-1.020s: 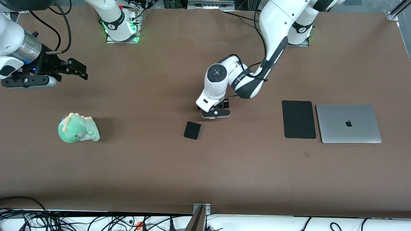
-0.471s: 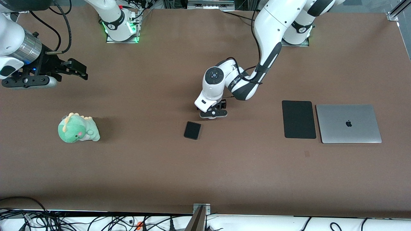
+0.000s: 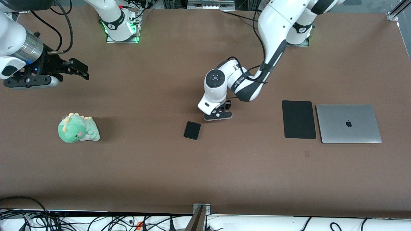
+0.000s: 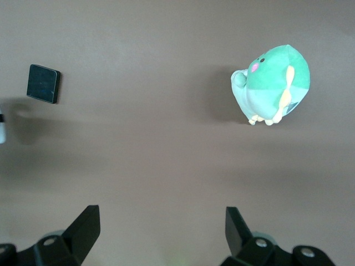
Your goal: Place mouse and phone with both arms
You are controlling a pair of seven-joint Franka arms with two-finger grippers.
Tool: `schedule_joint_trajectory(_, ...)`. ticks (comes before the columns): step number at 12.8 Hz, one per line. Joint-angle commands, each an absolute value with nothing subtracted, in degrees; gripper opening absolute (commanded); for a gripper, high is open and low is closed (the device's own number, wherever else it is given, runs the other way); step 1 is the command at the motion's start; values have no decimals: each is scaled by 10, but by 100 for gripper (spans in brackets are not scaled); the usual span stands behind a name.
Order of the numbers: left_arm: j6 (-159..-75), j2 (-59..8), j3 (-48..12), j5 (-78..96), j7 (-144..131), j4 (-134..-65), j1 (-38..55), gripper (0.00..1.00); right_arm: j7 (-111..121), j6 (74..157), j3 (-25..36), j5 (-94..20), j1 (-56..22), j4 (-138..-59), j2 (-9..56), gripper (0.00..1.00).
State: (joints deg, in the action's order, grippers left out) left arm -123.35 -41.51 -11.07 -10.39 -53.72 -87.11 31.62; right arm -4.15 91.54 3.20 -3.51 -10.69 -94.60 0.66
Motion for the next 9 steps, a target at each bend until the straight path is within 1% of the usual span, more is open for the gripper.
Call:
schedule_joint_trajectory(1,-1097,-360,-113,-117,-457,-834,262,12,-44,914,29,-43,-108,-940,12,100)
schedule_joint_trajectory(2,-1046,-352,-113,-117,-414,-815,231,15,-54,918,28,-44,-112,-940,21,100)
schedule_joint_trajectory(3,-1011,-344,-113,-117,-356,-806,195,16,-85,929,28,-45,-120,-940,31,100)
schedule_joint_trajectory(4,-999,-335,-113,-116,-291,-809,159,16,-114,943,28,-45,-136,-940,44,100)
schedule_joint_trajectory(7,-999,-327,-116,-117,-151,-833,52,16,-216,996,28,-44,-188,-940,89,100)
schedule_joint_trajectory(8,-1007,-327,-118,-116,-128,-850,21,16,-246,1018,28,-44,-205,-940,109,100)
schedule_joint_trajectory(9,-1035,-324,-120,-113,-110,-878,0,16,-279,1042,27,-44,-223,-940,128,100)
